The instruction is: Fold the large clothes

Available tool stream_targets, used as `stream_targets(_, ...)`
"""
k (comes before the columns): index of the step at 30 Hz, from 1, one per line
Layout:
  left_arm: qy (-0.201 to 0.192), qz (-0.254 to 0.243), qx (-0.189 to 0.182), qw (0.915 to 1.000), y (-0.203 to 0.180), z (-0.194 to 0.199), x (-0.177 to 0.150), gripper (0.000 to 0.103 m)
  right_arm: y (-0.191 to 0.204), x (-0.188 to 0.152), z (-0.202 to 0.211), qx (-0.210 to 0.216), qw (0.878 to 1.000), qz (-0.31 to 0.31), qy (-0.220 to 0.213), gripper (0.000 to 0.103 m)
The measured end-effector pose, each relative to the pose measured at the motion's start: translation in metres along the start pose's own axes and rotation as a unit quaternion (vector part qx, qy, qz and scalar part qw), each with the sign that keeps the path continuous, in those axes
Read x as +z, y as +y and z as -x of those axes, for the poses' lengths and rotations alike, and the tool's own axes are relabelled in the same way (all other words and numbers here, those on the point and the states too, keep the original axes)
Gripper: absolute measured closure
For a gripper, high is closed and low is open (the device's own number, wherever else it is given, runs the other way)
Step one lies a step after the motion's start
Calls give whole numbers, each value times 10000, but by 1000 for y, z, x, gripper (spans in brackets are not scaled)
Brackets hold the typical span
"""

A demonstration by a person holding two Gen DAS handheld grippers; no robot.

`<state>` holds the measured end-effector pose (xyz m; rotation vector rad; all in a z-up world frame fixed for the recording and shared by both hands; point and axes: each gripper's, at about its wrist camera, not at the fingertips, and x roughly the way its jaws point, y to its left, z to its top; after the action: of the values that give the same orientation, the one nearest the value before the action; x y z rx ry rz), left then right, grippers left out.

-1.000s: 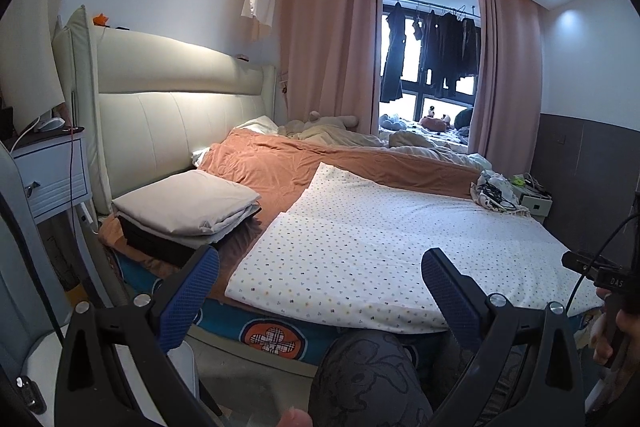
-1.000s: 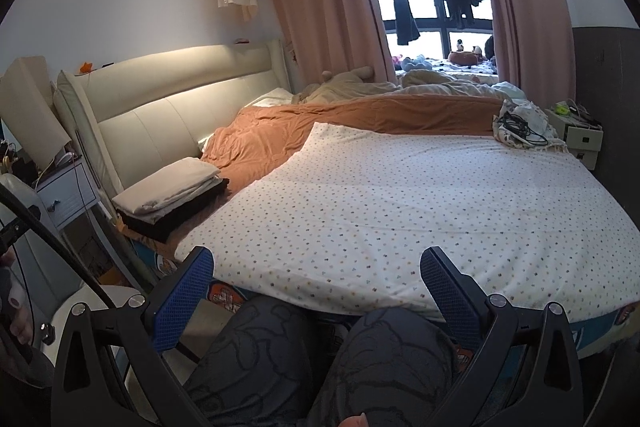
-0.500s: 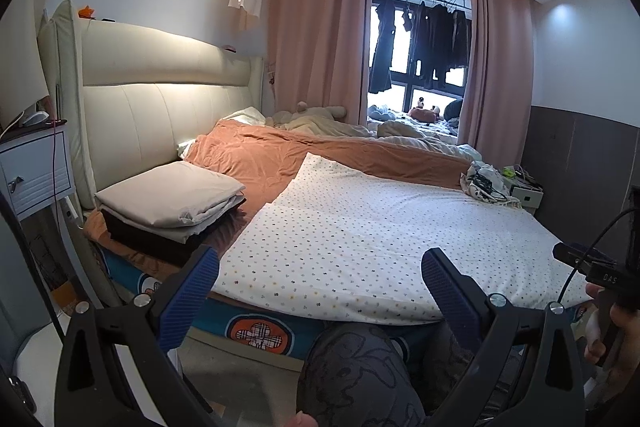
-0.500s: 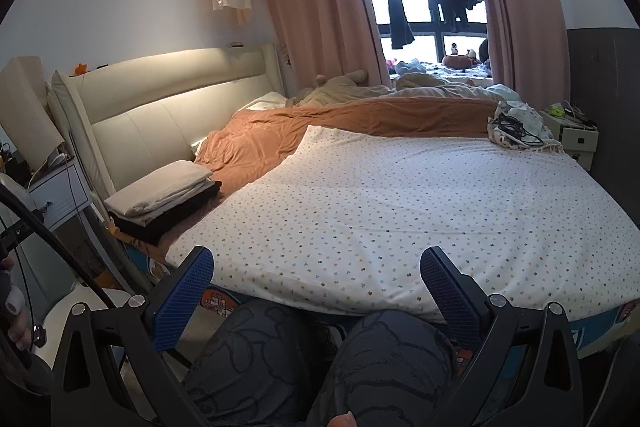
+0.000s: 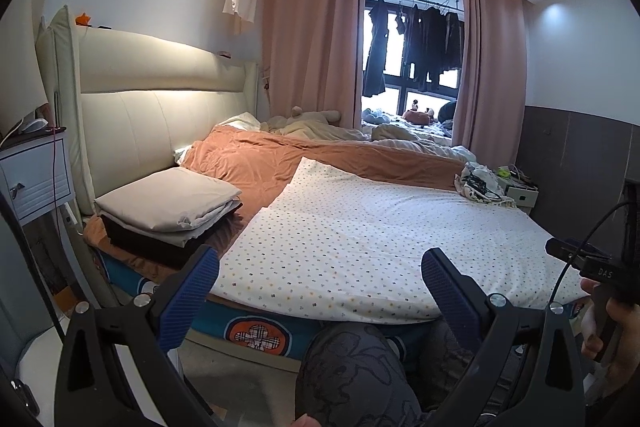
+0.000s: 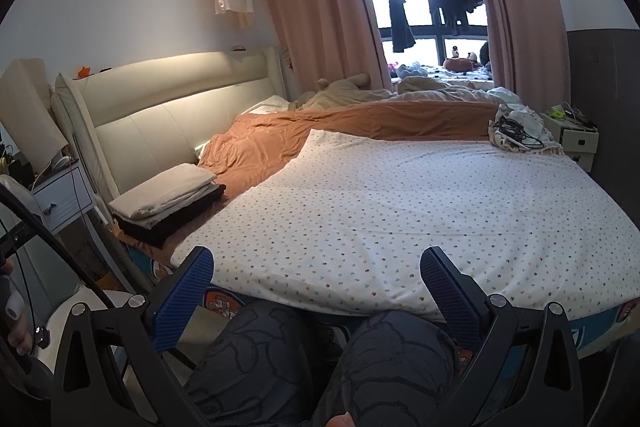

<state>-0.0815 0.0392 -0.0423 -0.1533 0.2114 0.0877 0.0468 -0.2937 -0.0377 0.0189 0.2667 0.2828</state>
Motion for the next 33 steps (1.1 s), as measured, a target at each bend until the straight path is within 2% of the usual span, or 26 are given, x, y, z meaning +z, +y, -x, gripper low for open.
stream_targets(33, -54, -49, -35, 10000, -2, 6, -4, 0, 4, -3, 4, 47, 10000, 55, -63, 0)
